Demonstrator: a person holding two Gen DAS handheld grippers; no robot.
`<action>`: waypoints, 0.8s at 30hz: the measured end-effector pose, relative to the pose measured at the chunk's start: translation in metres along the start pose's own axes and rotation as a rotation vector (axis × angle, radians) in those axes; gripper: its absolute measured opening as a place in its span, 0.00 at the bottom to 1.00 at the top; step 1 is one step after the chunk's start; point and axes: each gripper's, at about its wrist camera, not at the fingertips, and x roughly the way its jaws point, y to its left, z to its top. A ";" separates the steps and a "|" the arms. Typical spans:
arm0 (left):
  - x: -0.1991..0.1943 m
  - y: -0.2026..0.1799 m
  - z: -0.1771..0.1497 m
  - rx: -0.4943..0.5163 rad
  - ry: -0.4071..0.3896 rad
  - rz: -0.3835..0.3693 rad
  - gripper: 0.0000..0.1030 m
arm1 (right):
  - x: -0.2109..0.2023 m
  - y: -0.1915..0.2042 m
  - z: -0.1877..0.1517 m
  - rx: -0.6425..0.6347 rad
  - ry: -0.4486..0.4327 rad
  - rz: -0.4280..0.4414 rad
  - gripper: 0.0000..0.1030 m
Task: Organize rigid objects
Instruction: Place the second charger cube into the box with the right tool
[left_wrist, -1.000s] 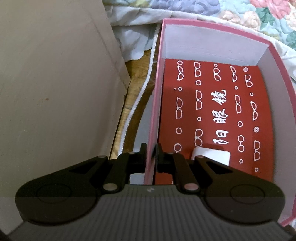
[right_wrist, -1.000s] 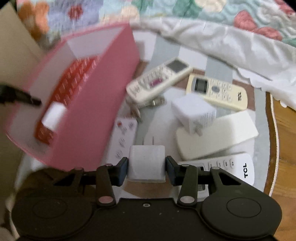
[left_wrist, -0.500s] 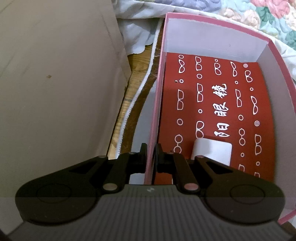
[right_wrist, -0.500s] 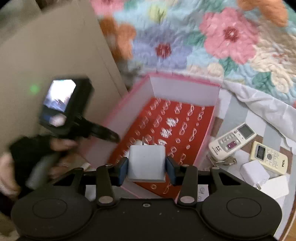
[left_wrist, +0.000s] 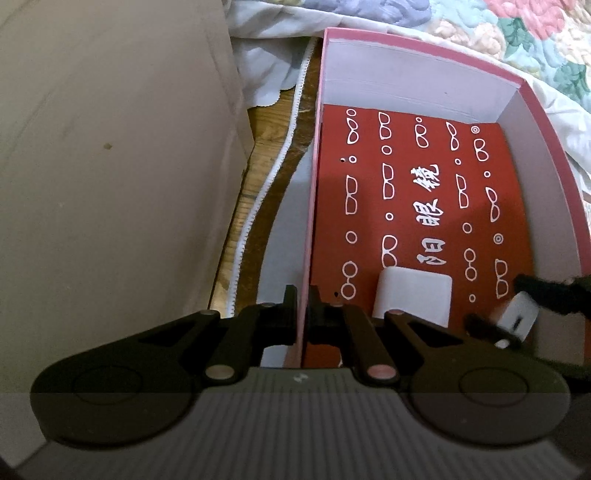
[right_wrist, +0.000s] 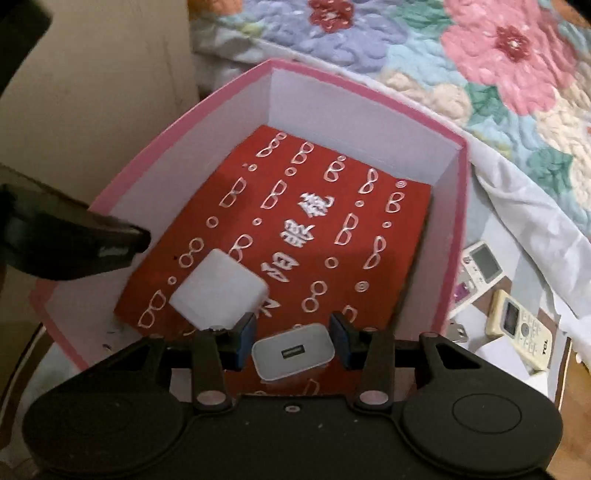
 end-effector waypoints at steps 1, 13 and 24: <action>0.000 0.001 0.000 -0.005 0.003 -0.004 0.04 | 0.003 0.002 0.000 0.004 0.013 0.006 0.40; -0.002 0.004 0.001 -0.022 0.007 -0.015 0.04 | -0.022 -0.029 0.002 0.160 -0.049 0.193 0.39; -0.003 -0.005 -0.002 0.013 -0.008 0.034 0.05 | -0.099 -0.114 -0.003 0.131 -0.162 0.072 0.68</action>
